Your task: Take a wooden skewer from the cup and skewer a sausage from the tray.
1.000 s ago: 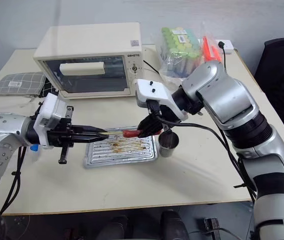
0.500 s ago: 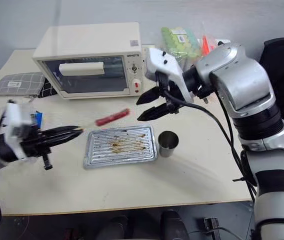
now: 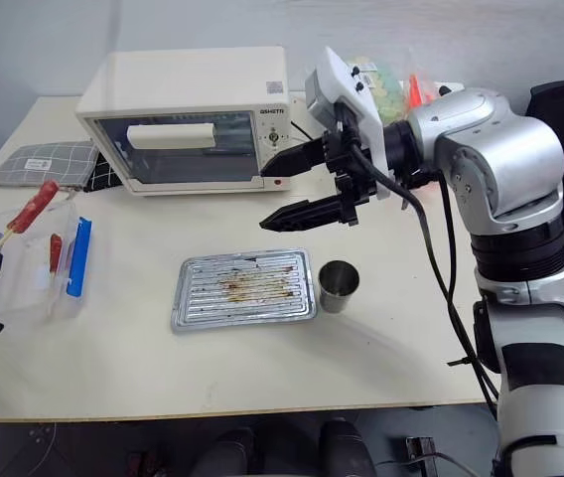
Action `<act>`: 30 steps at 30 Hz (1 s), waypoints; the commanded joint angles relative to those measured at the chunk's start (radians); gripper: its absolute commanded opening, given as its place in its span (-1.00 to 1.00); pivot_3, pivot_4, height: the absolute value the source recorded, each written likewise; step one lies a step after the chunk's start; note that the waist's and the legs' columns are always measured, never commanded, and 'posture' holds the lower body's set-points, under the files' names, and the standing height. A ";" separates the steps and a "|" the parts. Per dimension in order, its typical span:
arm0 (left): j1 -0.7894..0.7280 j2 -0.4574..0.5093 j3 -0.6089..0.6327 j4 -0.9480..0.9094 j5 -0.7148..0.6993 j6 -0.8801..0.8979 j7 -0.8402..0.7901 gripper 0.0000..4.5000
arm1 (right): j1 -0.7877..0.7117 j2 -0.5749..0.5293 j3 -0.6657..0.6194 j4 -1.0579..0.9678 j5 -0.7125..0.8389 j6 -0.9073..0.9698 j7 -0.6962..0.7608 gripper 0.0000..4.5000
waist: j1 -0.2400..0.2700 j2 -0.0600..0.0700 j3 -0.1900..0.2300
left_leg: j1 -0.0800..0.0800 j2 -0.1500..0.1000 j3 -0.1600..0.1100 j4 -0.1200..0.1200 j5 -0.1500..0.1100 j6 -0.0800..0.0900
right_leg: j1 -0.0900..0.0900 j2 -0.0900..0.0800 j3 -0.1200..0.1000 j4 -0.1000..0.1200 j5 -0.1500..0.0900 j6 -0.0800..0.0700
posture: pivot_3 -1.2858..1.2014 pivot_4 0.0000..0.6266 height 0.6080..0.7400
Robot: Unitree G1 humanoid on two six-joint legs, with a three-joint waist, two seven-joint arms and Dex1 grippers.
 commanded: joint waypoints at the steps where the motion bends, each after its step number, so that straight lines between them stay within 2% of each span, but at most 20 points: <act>1: -0.031 0.044 -0.041 0.108 0.060 -0.046 0.014 -1.00 | -0.022 -0.001 -0.031 -0.006 0.012 -0.010 -0.021 0.83 | -0.002 0.000 0.000 | 0.000 0.000 0.000 0.000 0.000 0.000 | 0.000 0.000 0.000 0.000 0.000 0.000 | 0.03 -0.52 1.00; 11: 0.002 0.011 -0.039 0.166 0.081 -0.101 0.035 -1.00 | -0.021 -0.010 -0.020 0.002 0.009 -0.017 -0.042 0.83 | -0.006 0.000 0.000 | 0.000 0.000 0.001 -0.003 0.000 0.000 | -0.001 0.000 0.000 0.001 0.000 0.000 | 0.03 -0.52 1.00; 17: 0.066 0.005 0.004 0.109 0.051 -0.079 0.028 -0.37 | -0.034 0.000 -0.002 0.032 -0.006 -0.040 -0.035 0.85 | -0.005 -0.001 0.000 | 0.000 0.000 0.001 -0.002 0.000 0.000 | -0.001 -0.001 0.000 0.000 0.000 0.000 | 0.03 -0.52 1.00; 20: 0.123 0.026 0.094 0.073 0.004 -0.039 0.001 -0.08 | -0.036 0.001 0.008 0.044 -0.006 -0.054 -0.028 0.85 | -0.007 -0.001 0.000 | 0.000 0.000 0.001 -0.002 0.000 0.000 | -0.001 -0.001 0.000 0.000 0.000 0.000 | 0.03 -0.52 1.00; 26: 0.312 0.060 0.356 0.061 -0.135 0.041 -0.160 -0.08 | -0.030 -0.002 0.022 0.063 -0.011 -0.075 -0.005 0.85 | -0.009 -0.001 0.000 | 0.000 0.000 0.001 -0.003 -0.001 0.000 | -0.001 -0.001 0.000 -0.001 0.000 0.000 | 0.03 -0.52 1.00; 30: 0.443 0.073 0.460 0.101 -0.160 0.050 -0.260 -0.08 | -0.027 0.002 0.023 0.069 -0.012 -0.076 0.007 0.85 | -0.006 -0.001 0.000 | 0.000 0.000 0.001 -0.003 -0.001 0.000 | -0.001 -0.001 0.000 -0.003 0.000 -0.001 | 0.03 -0.52 1.00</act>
